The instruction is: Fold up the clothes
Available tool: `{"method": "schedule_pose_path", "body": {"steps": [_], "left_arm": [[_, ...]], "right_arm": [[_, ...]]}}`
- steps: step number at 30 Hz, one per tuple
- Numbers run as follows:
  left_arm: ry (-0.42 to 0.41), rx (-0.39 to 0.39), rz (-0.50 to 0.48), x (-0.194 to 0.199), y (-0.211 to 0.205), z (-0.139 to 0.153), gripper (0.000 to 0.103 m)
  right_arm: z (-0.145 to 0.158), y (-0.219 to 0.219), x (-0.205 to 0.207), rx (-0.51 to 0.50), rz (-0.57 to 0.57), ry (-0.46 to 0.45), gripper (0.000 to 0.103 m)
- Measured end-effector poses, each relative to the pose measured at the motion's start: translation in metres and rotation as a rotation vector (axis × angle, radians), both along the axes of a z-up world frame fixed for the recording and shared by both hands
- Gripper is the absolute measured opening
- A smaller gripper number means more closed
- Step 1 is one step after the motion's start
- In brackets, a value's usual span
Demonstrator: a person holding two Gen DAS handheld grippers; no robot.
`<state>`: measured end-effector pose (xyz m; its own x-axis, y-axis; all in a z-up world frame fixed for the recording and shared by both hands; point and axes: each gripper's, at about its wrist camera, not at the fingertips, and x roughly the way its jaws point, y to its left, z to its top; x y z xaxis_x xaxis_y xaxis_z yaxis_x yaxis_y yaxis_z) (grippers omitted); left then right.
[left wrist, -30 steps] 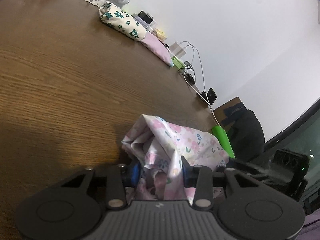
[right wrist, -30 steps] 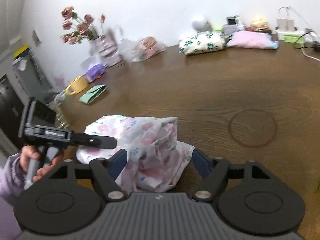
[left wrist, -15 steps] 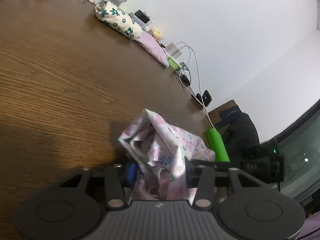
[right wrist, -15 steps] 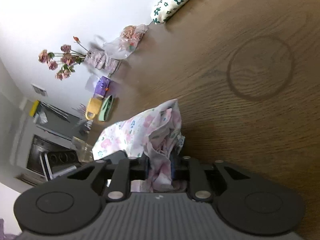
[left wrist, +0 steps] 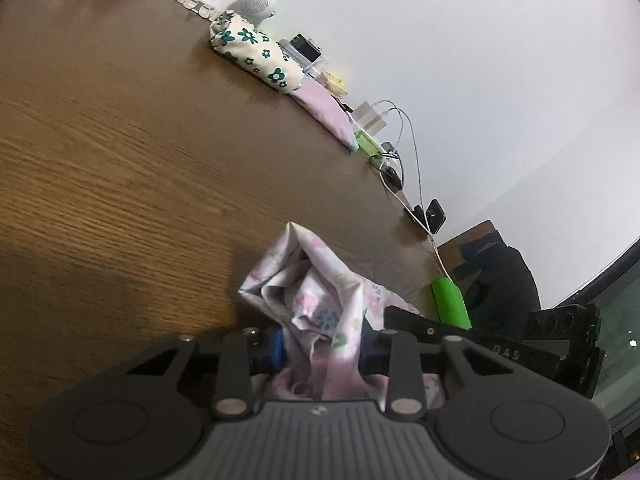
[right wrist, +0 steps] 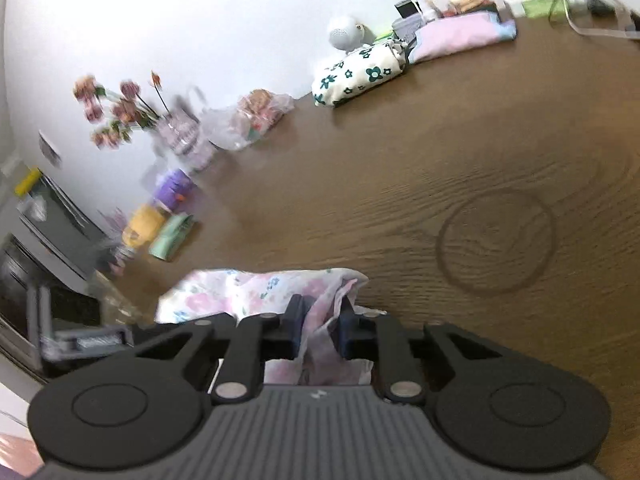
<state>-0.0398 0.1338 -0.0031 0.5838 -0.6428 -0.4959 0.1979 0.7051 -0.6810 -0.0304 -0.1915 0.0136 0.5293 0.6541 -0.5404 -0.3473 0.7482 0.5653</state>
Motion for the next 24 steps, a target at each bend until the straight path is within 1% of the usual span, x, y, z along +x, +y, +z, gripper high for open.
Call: {"method": "schedule_pose_path", "body": {"steps": [1, 2, 3, 4, 5, 7, 9, 10, 11, 12, 13, 14, 15, 17, 18, 20, 22, 24], "left_arm": [[-0.007, 0.016, -0.002, -0.001, 0.001, 0.003, 0.041], [-0.03, 0.052, 0.002, -0.004, 0.003, 0.01, 0.047], [-0.061, 0.1, 0.005, -0.008, 0.004, 0.019, 0.052], [-0.11, 0.147, 0.015, -0.015, 0.007, 0.029, 0.052], [-0.155, 0.176, 0.035, -0.021, 0.01, 0.039, 0.052], [-0.237, 0.2, 0.067, -0.032, 0.011, 0.06, 0.051], [-0.296, 0.26, 0.078, -0.036, -0.004, 0.071, 0.049], [-0.325, 0.29, 0.083, -0.038, -0.011, 0.076, 0.044], [-0.35, 0.336, 0.072, -0.038, -0.024, 0.077, 0.041], [-0.368, 0.378, 0.056, -0.037, -0.035, 0.075, 0.035], [-0.368, 0.421, 0.04, -0.033, -0.047, 0.072, 0.025], [-0.339, 0.471, 0.032, -0.027, -0.057, 0.065, 0.021], [-0.313, 0.501, 0.031, -0.023, -0.062, 0.058, 0.016], [-0.273, 0.554, 0.032, -0.017, -0.068, 0.044, 0.015], [-0.262, 0.568, 0.033, -0.016, -0.068, 0.038, 0.014], [-0.252, 0.542, 0.041, -0.018, -0.061, 0.035, 0.014], [-0.251, 0.525, 0.048, -0.02, -0.055, 0.037, 0.014], [-0.246, 0.541, 0.043, -0.021, -0.055, 0.036, 0.014]], "right_arm": [[0.0, 0.001, -0.001, 0.001, -0.004, -0.007, 0.019], [0.002, 0.0, -0.002, -0.004, -0.009, -0.021, 0.021], [0.006, -0.002, -0.004, -0.013, -0.016, -0.04, 0.029], [0.012, -0.005, -0.007, -0.032, -0.03, -0.073, 0.033], [0.021, -0.007, -0.013, -0.066, -0.051, -0.126, 0.034], [0.036, -0.008, -0.023, -0.124, -0.09, -0.226, 0.034], [0.049, -0.003, -0.034, -0.154, -0.088, -0.315, 0.034], [0.054, 0.002, -0.039, -0.156, -0.07, -0.349, 0.033], [0.055, 0.01, -0.042, -0.167, -0.045, -0.371, 0.032], [0.054, 0.02, -0.044, -0.186, -0.019, -0.39, 0.031], [0.052, 0.031, -0.045, -0.209, 0.001, -0.399, 0.029], [0.047, 0.041, -0.044, -0.24, 0.013, -0.389, 0.027], [0.04, 0.05, -0.04, -0.268, 0.023, -0.368, 0.022], [0.027, 0.058, -0.033, -0.298, 0.033, -0.322, 0.02], [0.02, 0.061, -0.03, -0.309, 0.036, -0.299, 0.02], [0.014, 0.062, -0.027, -0.305, 0.034, -0.287, 0.02], [0.016, 0.059, -0.028, -0.292, 0.025, -0.289, 0.02], [0.022, 0.054, -0.034, -0.28, 0.019, -0.311, 0.021]]}}
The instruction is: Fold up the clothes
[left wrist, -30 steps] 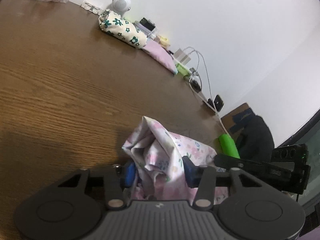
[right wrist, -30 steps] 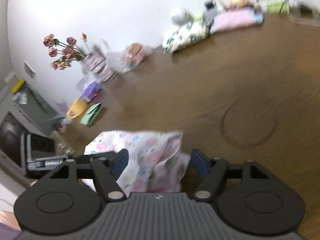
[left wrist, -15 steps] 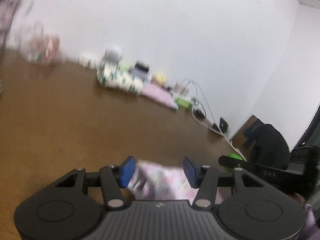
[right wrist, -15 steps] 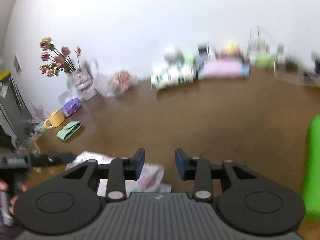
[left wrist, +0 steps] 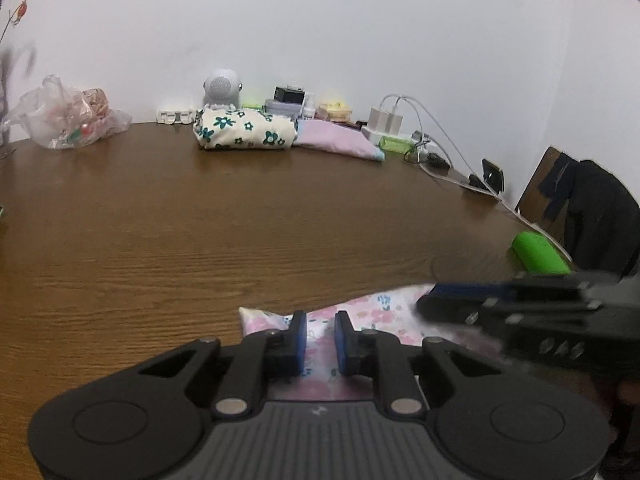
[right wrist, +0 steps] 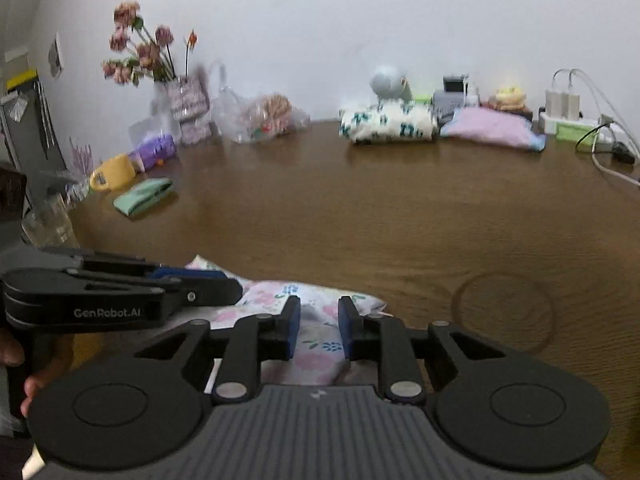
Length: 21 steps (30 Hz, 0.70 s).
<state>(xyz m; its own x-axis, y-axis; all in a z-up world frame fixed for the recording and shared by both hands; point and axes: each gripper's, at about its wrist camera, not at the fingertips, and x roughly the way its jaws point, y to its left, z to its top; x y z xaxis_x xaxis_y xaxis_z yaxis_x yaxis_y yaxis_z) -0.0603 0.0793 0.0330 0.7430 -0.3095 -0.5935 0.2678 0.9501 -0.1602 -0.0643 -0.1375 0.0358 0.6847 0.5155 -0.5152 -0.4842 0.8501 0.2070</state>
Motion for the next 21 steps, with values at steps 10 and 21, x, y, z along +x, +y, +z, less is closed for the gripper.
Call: {"method": "schedule_pose_path", "body": {"steps": [10, 21], "left_arm": [[-0.052, -0.118, 0.027, -0.018, 0.027, 0.017, 0.082], [0.176, -0.383, 0.054, -0.01, 0.061, -0.01, 0.084]], "right_arm": [[0.013, -0.02, -0.015, 0.034, -0.003, -0.022, 0.062], [-0.017, -0.068, 0.009, 0.28, -0.022, 0.275, 0.074]]}}
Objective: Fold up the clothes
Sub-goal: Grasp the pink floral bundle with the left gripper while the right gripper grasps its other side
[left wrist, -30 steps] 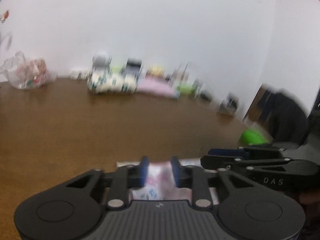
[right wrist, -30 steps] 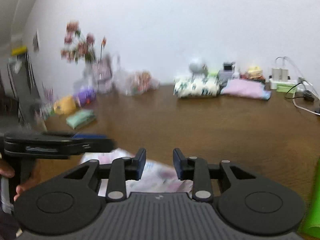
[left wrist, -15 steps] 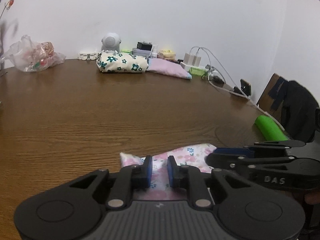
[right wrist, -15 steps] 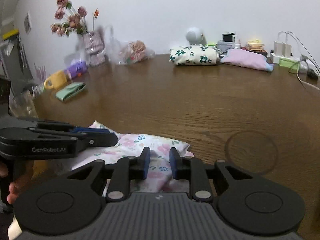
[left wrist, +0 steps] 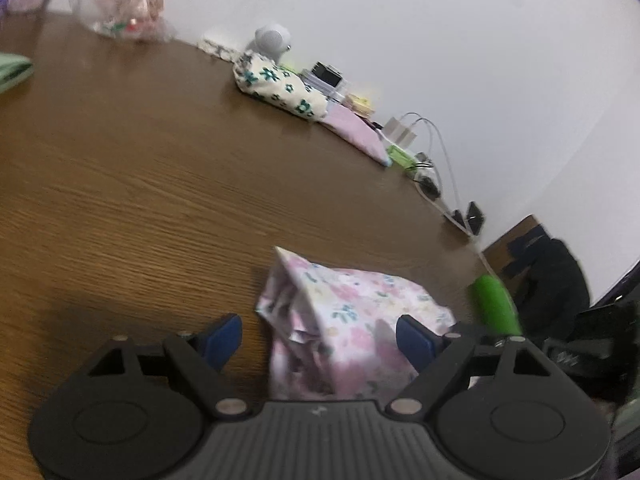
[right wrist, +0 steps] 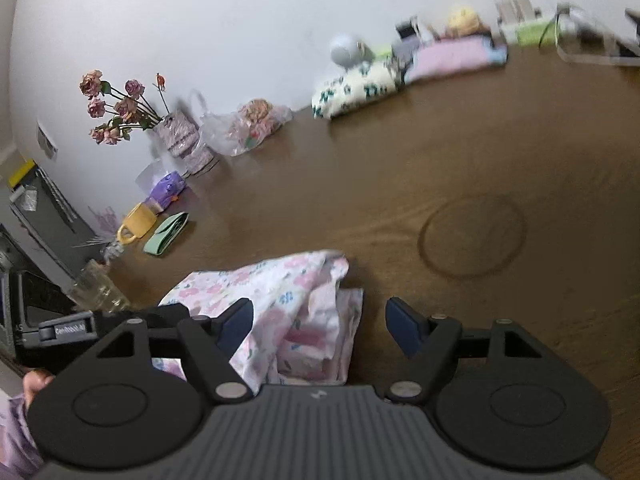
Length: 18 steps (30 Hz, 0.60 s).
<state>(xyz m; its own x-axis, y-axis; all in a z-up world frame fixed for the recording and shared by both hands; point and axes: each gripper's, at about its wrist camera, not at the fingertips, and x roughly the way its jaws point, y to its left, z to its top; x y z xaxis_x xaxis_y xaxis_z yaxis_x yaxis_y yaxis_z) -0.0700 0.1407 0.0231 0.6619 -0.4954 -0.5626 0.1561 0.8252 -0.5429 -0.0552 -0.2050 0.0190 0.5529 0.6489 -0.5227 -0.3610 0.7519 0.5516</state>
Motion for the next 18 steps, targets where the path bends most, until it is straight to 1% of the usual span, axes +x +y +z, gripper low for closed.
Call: {"method": "schedule_pose_path", "body": {"steps": [4, 6, 10, 11, 12, 13, 14, 15, 16, 17, 18], "left_arm": [[0.009, 0.009, -0.014, 0.004, -0.004, 0.001, 0.084], [0.019, 0.005, -0.022, 0.005, -0.006, 0.001, 0.084], [0.034, -0.059, -0.054, 0.007, -0.012, -0.004, 0.082], [0.032, -0.059, -0.062, 0.007, -0.015, -0.004, 0.081], [0.03, -0.06, -0.07, 0.008, -0.018, -0.005, 0.073], [0.031, -0.056, -0.073, 0.008, -0.021, -0.006, 0.059], [0.033, -0.053, -0.066, 0.008, -0.022, -0.008, 0.053], [0.039, -0.062, -0.067, 0.009, -0.023, -0.011, 0.047], [0.043, -0.082, -0.066, 0.01, -0.021, -0.013, 0.047], [0.045, -0.088, -0.064, 0.01, -0.021, -0.014, 0.046], [0.046, -0.094, -0.062, 0.01, -0.02, -0.014, 0.046]], "right_arm": [[-0.006, 0.005, 0.002, 0.039, 0.041, 0.02, 0.076], [-0.006, 0.009, 0.002, 0.043, 0.053, 0.022, 0.076], [-0.008, 0.017, 0.002, 0.05, 0.086, 0.014, 0.075], [-0.008, 0.02, 0.002, 0.051, 0.094, 0.012, 0.074], [-0.009, 0.022, 0.002, 0.052, 0.103, 0.013, 0.068], [-0.009, 0.022, 0.002, 0.056, 0.114, 0.016, 0.061], [-0.01, 0.022, 0.002, 0.062, 0.121, 0.02, 0.058], [-0.012, 0.022, 0.002, 0.07, 0.122, 0.025, 0.052], [-0.013, 0.021, 0.003, 0.075, 0.119, 0.03, 0.048], [-0.014, 0.019, 0.003, 0.079, 0.116, 0.034, 0.046], [-0.015, 0.018, 0.004, 0.083, 0.112, 0.04, 0.041]]}}
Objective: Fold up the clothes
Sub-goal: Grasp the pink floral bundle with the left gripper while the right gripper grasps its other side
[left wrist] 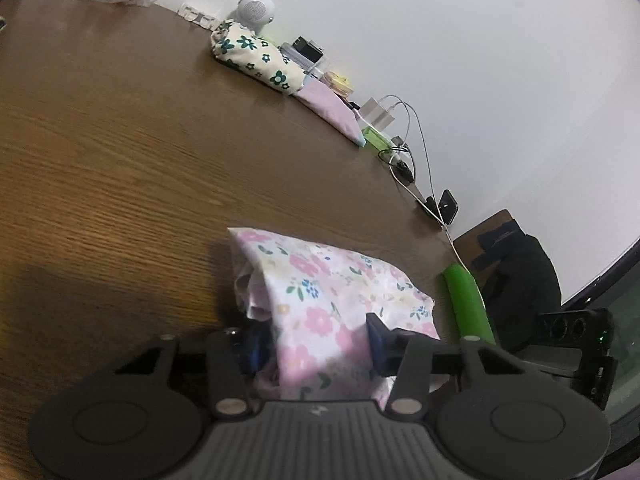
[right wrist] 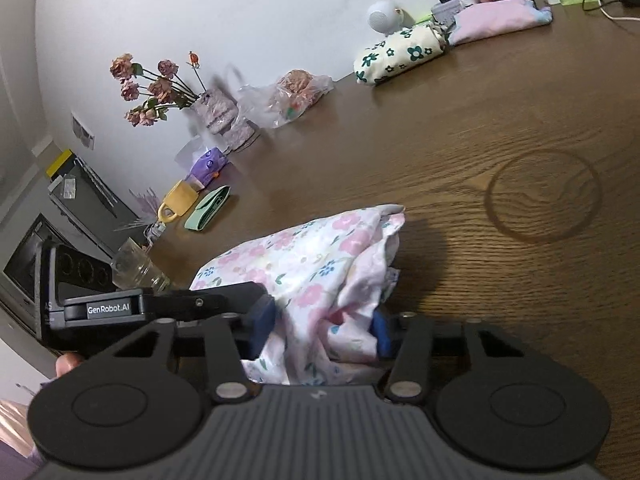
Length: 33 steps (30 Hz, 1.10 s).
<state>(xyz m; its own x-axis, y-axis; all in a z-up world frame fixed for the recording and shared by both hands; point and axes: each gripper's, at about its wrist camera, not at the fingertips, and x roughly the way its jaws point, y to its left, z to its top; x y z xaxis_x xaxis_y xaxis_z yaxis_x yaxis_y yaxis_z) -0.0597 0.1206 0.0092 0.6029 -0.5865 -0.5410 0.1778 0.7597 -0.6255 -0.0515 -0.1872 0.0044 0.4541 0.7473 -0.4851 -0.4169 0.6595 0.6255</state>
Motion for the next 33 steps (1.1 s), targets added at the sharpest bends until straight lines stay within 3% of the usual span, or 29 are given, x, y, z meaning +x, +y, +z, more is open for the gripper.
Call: {"method": "schedule_pose_path", "body": {"steps": [4, 7, 10, 14, 19, 25, 33], "left_arm": [[0.002, -0.018, 0.013, 0.001, 0.007, 0.001, 0.059], [-0.014, 0.033, 0.029, -0.004, 0.011, 0.007, 0.069], [-0.017, 0.056, 0.013, -0.007, 0.008, 0.01, 0.069], [-0.025, 0.076, -0.026, -0.007, -0.004, 0.009, 0.058], [-0.007, 0.061, -0.032, -0.005, -0.012, 0.004, 0.037], [-0.025, 0.049, -0.063, -0.004, -0.024, 0.005, 0.031], [-0.03, 0.035, -0.101, 0.002, -0.042, 0.003, 0.03]], "right_arm": [[0.001, -0.005, 0.001, 0.006, -0.017, 0.013, 0.045], [0.005, -0.009, -0.002, -0.011, -0.039, 0.001, 0.05], [0.007, -0.01, -0.003, -0.02, -0.045, -0.006, 0.051], [0.004, -0.007, -0.001, -0.019, -0.043, -0.007, 0.049], [0.002, -0.003, -0.002, -0.035, -0.04, -0.021, 0.033], [0.0, -0.013, -0.003, -0.003, -0.072, -0.02, 0.024], [0.003, -0.03, -0.009, -0.01, -0.104, -0.038, 0.022]]}}
